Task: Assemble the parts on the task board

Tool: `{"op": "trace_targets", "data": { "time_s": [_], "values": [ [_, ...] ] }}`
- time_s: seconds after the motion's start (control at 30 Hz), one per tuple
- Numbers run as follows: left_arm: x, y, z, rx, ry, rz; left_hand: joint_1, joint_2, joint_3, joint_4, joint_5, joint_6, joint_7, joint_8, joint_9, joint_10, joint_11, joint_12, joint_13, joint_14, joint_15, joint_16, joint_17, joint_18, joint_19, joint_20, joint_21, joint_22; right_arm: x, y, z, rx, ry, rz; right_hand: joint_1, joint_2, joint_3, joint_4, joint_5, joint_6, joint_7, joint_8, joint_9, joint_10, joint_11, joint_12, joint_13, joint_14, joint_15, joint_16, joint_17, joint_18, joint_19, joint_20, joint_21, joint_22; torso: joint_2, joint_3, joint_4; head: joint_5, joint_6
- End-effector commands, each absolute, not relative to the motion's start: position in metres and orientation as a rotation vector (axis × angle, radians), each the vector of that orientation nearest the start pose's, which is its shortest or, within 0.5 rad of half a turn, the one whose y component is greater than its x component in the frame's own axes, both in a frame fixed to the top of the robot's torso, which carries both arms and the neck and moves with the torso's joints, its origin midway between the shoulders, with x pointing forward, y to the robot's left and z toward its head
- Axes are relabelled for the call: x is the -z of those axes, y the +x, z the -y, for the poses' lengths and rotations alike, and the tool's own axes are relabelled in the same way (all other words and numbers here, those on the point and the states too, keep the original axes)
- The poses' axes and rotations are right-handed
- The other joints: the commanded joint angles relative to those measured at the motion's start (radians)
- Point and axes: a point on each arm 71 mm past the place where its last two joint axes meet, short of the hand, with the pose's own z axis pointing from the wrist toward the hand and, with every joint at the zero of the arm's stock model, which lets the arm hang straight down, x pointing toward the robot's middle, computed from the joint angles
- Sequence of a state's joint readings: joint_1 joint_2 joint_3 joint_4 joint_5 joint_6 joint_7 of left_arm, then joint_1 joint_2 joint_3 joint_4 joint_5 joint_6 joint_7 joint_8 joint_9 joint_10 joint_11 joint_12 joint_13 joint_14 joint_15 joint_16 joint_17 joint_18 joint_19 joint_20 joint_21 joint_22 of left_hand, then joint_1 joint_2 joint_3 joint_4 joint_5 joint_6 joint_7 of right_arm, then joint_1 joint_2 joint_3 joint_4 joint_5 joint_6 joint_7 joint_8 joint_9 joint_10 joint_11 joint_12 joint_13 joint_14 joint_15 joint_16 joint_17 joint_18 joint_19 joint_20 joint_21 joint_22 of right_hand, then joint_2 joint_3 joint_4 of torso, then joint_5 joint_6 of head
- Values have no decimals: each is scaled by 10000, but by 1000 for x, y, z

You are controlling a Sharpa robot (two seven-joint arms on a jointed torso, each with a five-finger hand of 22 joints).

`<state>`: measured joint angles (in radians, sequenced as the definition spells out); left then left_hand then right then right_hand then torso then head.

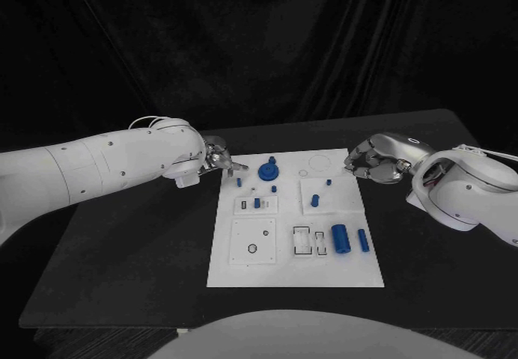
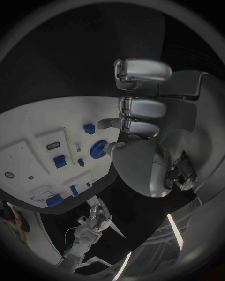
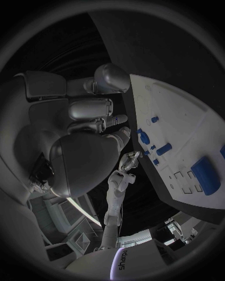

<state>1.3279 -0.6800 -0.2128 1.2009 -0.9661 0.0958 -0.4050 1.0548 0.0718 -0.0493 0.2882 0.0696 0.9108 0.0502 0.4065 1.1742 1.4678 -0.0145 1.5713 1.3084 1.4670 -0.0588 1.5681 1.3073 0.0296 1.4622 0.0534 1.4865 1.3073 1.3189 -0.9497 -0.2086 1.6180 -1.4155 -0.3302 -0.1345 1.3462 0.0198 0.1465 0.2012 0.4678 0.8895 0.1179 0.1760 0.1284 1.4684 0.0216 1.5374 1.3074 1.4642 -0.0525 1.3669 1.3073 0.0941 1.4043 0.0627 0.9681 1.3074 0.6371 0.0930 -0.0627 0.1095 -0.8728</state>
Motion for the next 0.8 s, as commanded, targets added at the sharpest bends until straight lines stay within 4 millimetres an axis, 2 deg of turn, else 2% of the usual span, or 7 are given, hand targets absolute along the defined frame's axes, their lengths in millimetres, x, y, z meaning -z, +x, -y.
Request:
{"op": "trace_targets", "data": {
  "time_s": [0.03,0.53,0.8],
  "values": [
    [233,533,-234,3403,-2683,-23020,-88,18,-66,4,-63,-40,37,-65,-14,1030,30,-5,2624,1038,15,27,2635,14,201,20,-59,2033,185,464,229,-5707,-1724,-17361,66,-26,64,-7,53,48,-1,4,-15,531,53,-41,2100,503,80,15,149,147,-1,-9,-49,1129,-4,9,2,19,2],
    [242,531,-232,3311,-2635,-23324,48,90,-51,-81,56,-21,41,-145,-61,1030,40,-5,2624,1038,30,27,2635,31,152,36,-114,2008,188,465,228,-5628,-1743,-17538,80,-31,90,-22,65,24,5,-13,-27,475,49,-83,2041,490,77,-23,104,158,-17,-9,-108,1117,-13,-1,-15,33,2],
    [247,529,-231,3304,-2574,-23512,164,125,-33,-135,149,-1,44,-188,-85,1030,43,-5,2624,1038,38,27,2635,36,135,44,-135,2003,190,465,228,-5595,-1731,-17594,82,-30,95,-24,67,22,5,-15,-29,469,48,-88,2034,487,77,-32,94,162,-23,-9,-130,1112,-10,-1,-3,24,2]
  ]
}}
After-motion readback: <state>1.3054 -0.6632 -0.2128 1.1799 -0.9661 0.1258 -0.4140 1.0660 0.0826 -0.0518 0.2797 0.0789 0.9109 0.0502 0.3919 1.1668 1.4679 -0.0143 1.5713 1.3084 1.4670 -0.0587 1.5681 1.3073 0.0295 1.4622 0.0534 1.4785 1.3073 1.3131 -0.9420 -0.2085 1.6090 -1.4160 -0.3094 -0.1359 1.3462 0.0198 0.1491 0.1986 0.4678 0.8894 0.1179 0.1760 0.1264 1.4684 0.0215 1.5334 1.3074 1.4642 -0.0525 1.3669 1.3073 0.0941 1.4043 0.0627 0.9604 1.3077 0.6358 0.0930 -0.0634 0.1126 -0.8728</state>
